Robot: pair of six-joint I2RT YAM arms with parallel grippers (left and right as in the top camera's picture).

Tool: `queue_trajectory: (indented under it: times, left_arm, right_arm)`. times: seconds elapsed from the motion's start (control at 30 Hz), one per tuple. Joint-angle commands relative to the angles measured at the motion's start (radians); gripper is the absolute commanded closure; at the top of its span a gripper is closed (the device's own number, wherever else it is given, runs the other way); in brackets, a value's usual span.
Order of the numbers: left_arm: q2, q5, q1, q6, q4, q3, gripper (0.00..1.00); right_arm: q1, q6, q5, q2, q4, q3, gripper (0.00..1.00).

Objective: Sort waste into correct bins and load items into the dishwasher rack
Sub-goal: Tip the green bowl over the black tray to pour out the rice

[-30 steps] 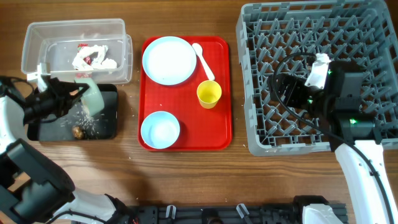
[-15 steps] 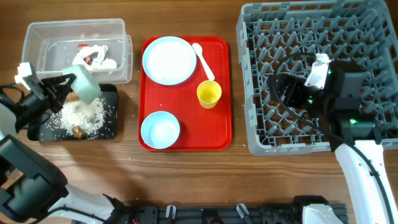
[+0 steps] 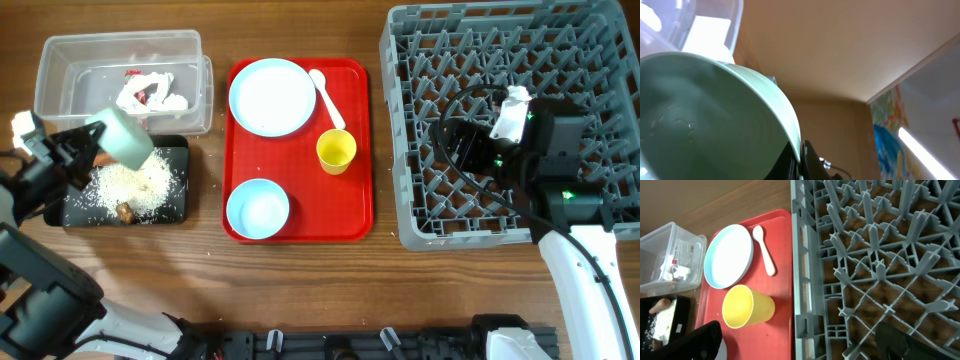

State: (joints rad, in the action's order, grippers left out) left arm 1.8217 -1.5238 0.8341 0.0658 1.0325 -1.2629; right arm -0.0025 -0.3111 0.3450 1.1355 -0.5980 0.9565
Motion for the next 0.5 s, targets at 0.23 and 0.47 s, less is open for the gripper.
queue_trajectory:
  times: [0.23, 0.47]
  left_arm:
    - [0.008, -0.053, 0.038, -0.048, 0.097, 0.005, 0.96]
    - [0.006, -0.052, 0.045, -0.071, 0.137, 0.004, 0.96]
  right_arm:
    - [0.005, -0.032, 0.042, 0.006, 0.005, 0.018, 0.0]
    - [0.005, -0.032, 0.042, 0.006, 0.006, 0.018, 0.0]
